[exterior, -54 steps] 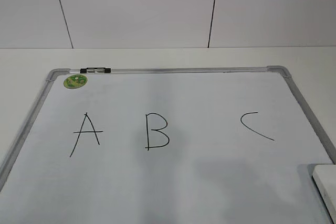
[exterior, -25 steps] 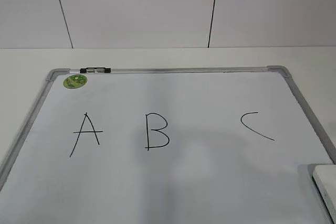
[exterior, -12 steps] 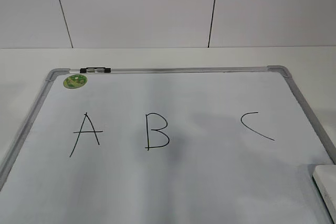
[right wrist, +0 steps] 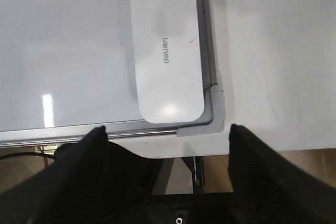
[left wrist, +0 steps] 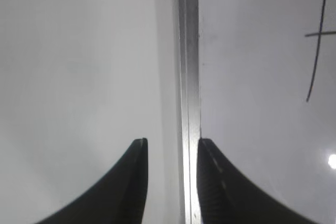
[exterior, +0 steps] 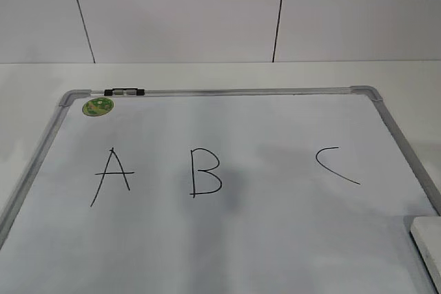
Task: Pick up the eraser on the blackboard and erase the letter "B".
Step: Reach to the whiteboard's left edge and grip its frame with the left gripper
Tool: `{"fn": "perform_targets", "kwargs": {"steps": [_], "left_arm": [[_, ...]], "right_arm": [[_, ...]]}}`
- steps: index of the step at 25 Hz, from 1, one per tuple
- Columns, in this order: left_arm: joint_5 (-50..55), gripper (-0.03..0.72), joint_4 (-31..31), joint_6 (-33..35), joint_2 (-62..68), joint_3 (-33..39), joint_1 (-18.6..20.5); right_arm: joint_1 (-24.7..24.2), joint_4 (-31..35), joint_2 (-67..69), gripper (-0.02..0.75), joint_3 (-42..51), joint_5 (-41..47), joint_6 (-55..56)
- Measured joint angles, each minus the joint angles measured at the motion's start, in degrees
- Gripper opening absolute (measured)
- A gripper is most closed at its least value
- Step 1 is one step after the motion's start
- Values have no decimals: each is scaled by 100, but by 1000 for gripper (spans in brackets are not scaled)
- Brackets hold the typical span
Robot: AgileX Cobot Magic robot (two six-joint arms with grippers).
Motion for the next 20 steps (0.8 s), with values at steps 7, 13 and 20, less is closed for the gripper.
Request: {"fn": "perform_targets", "kwargs": {"steps": [7,13,20], "left_arm": [[-622,237,21,77,834,-283,-21],[-1066,237,10,298,1184,-315,-21],[-1205,237,13,403,1517,-315,-268]], "right_arm": [[0,0,12,551,0,-9,0],[0,0,12,550,0,-9,11],[0,0,62,550,0,-9,11]]}}
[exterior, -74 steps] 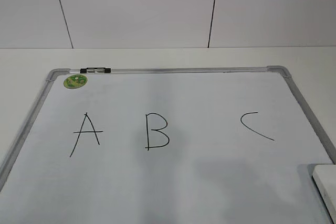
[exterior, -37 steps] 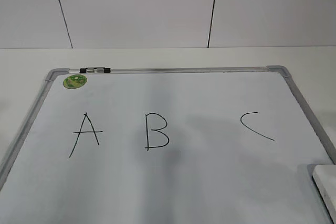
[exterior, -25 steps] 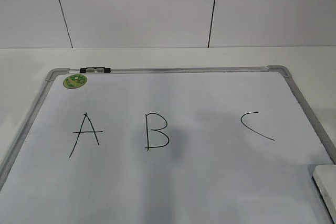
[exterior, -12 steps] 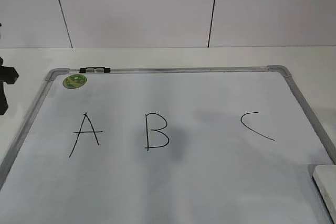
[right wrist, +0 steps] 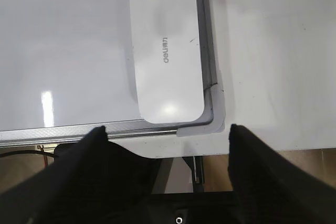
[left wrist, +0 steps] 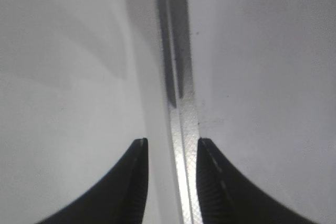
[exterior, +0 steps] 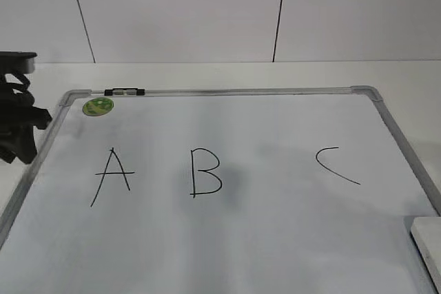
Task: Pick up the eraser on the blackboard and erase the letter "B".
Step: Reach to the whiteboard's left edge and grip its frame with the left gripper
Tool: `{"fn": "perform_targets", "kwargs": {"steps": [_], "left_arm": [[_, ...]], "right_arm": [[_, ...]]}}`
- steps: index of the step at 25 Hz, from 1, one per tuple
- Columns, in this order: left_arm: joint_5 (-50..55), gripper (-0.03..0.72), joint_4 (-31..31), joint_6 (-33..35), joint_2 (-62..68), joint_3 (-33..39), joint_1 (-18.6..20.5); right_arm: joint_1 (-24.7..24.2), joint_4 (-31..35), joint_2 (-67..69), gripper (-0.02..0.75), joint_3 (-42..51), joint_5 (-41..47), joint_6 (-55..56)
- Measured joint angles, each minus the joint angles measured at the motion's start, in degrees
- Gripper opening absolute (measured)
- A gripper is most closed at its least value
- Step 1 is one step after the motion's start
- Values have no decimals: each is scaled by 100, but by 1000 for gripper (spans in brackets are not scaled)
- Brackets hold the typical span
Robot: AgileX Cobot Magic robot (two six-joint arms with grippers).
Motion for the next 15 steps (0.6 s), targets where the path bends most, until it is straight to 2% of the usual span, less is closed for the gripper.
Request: {"fn": "perform_targets", "kwargs": {"steps": [3,15], "left_arm": [[-111,237,21,11,124,0,-102],[-238,236,216,-70,319,-34,-95]], "right_arm": [[0,0,0,551,0,0,0],[0,2,8,549,0,-4,0]]}}
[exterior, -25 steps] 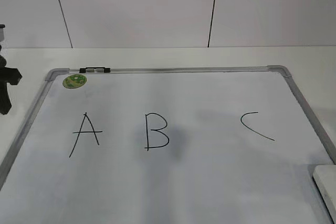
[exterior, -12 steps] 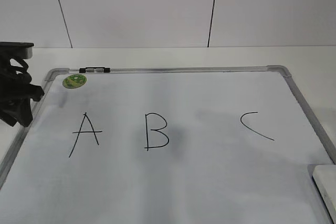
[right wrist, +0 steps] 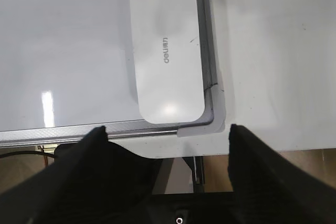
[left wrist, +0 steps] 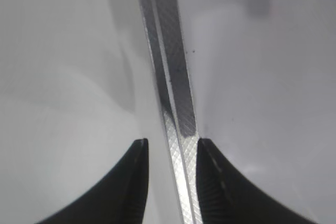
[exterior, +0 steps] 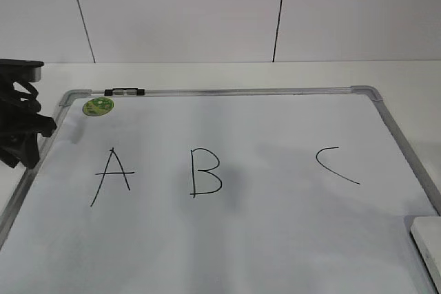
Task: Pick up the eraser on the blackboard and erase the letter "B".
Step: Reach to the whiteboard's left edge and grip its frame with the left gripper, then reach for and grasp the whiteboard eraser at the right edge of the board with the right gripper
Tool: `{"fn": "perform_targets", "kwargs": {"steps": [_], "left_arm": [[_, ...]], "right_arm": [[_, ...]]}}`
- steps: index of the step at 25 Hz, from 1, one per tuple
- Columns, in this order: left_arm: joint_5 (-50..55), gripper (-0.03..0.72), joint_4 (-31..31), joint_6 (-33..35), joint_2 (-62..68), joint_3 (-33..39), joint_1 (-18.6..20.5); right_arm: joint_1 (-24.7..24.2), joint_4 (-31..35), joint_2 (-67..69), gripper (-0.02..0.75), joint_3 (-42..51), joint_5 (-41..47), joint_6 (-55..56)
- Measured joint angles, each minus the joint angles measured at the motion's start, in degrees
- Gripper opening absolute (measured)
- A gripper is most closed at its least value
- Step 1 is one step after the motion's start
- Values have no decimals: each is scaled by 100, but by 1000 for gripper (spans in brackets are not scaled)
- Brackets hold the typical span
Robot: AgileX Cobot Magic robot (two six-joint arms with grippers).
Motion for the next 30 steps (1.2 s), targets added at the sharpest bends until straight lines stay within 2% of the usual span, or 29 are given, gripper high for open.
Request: {"fn": "perform_targets", "kwargs": {"steps": [12,14,18,19,30], "left_arm": [[-21,234,14,0,287,-37,0],[-14,203,14,0,287,-41,0],[0,53,-24,-47,287,-51,0],[14,39,-78,-111,287,-51,0],[13,28,-89,-214,287,-51,12]], "right_arm": [[0,0,0,550,0,-9,0],[0,0,0,550,0,-9,0],[0,0,0,550,0,-9,0],[0,0,0,550,0,-9,0],[0,89,101,561,0,-9,47]]}}
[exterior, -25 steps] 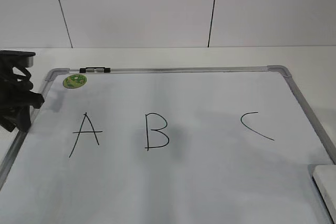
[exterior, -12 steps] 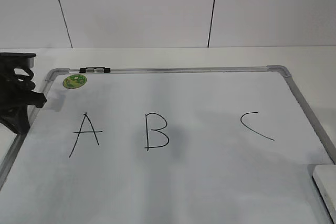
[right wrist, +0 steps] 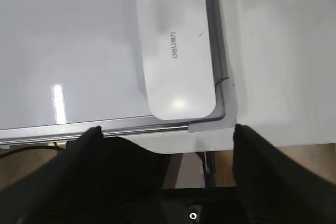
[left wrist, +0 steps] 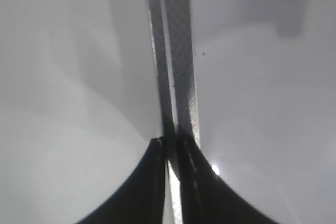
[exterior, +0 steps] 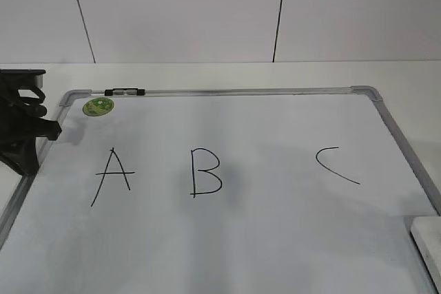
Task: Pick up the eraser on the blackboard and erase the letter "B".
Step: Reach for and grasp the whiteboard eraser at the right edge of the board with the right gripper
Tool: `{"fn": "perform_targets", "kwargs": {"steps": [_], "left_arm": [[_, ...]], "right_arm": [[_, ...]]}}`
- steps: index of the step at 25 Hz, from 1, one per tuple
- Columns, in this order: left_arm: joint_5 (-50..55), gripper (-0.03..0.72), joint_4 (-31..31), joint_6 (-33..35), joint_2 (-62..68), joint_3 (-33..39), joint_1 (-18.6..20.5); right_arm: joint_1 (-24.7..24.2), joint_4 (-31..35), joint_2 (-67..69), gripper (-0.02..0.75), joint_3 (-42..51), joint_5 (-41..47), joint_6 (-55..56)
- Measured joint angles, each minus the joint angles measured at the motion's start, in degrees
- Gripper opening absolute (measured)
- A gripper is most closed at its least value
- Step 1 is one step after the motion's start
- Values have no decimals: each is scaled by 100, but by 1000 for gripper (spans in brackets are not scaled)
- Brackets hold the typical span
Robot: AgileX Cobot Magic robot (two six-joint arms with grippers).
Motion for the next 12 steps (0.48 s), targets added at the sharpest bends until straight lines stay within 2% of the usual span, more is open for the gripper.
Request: {"fn": "perform_targets", "kwargs": {"steps": [5,12], "left_arm": [[0,28,-9,0,0,0,0],[0,28,-22,0,0,0,0]], "right_arm": [[0,382,628,655,-13,-4,55],[208,337,1535,669,-13,-88,53]]}}
